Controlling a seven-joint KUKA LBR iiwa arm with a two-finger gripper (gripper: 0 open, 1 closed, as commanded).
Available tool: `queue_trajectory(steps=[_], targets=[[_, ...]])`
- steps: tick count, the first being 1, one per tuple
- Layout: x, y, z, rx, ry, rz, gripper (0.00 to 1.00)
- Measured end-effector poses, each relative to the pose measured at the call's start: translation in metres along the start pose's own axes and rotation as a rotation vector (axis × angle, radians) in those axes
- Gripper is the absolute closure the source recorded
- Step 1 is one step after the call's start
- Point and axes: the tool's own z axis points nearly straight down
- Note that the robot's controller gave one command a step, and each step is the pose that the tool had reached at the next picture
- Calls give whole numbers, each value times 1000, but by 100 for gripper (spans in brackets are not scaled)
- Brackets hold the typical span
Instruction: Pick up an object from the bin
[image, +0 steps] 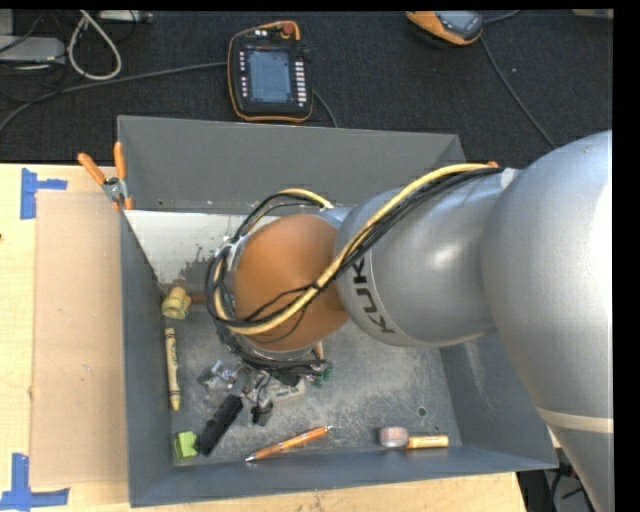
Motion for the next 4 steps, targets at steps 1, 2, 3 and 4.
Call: queue_trajectory(steps=[1, 2, 3, 4], targets=[[0, 0, -16, 1, -2, 0, 100], [-1, 0, -28, 1, -2, 3, 100], [-1, 0, -35, 1, -3, 5, 100], [0, 1, -46, -1, 0, 7, 100]])
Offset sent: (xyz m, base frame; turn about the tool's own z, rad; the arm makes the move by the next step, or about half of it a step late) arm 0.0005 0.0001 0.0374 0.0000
